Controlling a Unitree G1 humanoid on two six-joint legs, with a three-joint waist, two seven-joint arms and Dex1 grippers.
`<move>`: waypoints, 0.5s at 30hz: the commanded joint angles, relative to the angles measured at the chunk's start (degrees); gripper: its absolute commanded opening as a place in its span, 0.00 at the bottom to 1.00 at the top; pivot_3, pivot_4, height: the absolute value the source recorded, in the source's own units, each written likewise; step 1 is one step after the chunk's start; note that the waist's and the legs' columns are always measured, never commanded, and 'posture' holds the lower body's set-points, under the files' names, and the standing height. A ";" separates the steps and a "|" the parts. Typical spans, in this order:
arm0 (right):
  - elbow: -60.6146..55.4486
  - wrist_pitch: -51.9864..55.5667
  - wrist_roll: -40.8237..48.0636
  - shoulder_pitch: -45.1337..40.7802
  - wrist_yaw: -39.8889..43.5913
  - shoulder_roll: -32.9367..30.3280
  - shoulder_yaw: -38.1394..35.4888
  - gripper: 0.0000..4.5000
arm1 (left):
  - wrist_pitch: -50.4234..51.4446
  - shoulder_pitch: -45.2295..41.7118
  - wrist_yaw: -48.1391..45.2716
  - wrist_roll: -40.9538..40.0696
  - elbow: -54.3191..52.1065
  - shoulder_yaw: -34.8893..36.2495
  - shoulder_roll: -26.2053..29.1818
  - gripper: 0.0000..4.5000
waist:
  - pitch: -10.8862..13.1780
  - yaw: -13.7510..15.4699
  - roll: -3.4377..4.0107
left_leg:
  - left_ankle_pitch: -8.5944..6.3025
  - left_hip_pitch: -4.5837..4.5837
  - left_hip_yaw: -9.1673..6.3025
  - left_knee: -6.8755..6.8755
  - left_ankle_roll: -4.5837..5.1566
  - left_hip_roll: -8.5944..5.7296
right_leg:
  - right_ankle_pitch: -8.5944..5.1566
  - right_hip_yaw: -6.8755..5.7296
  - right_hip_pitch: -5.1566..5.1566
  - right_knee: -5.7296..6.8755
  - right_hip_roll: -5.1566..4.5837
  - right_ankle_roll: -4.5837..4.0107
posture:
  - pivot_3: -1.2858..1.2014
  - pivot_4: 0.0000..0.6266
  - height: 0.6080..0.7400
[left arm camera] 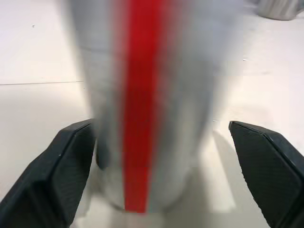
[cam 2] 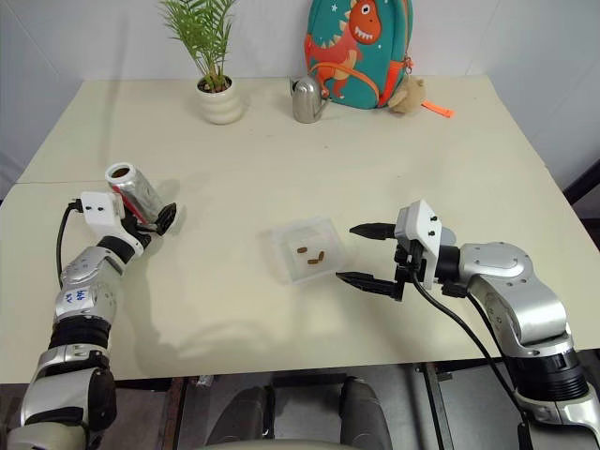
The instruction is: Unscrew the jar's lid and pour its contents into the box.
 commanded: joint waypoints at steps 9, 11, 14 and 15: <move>-2.65 -0.08 2.50 1.30 -0.40 -0.34 -2.84 1.00 | 1.24 12.71 -9.46 0.03 -12.58 2.24 9.46 1.00 | -0.01 -0.01 -0.02 | -0.02 0.02 0.01 -0.03 -0.02 0.02 | -0.02 0.00 -0.01 -0.14 0.00 -0.07 | 0.52 0.24 1.00; -2.22 -0.32 2.35 1.31 -0.16 -0.38 -2.94 1.00 | -0.98 15.44 -12.77 1.81 -14.34 0.93 11.81 1.00 | -0.01 -0.02 -0.02 | -0.02 0.04 0.01 -0.05 -0.02 0.03 | -0.05 0.00 -0.02 -0.13 0.00 -0.11 | 0.52 0.24 1.00; -1.44 -0.66 2.15 1.05 0.48 -0.64 -3.08 1.00 | -2.92 19.02 -18.34 2.59 -17.95 0.01 14.69 1.00 | -0.01 -0.04 -0.02 | -0.04 0.05 0.02 -0.14 -0.03 0.06 | -0.06 -0.02 -0.06 -0.15 0.01 -0.19 | 0.52 0.24 1.00; -0.84 -1.31 1.58 0.91 0.98 -1.10 -3.12 1.00 | -2.98 20.18 -20.25 2.02 -20.05 0.23 15.71 1.00 | -0.02 -0.03 -0.02 | -0.04 0.05 0.03 -0.16 -0.03 0.06 | -0.07 -0.02 -0.07 -0.16 0.01 -0.22 | 0.52 0.24 1.00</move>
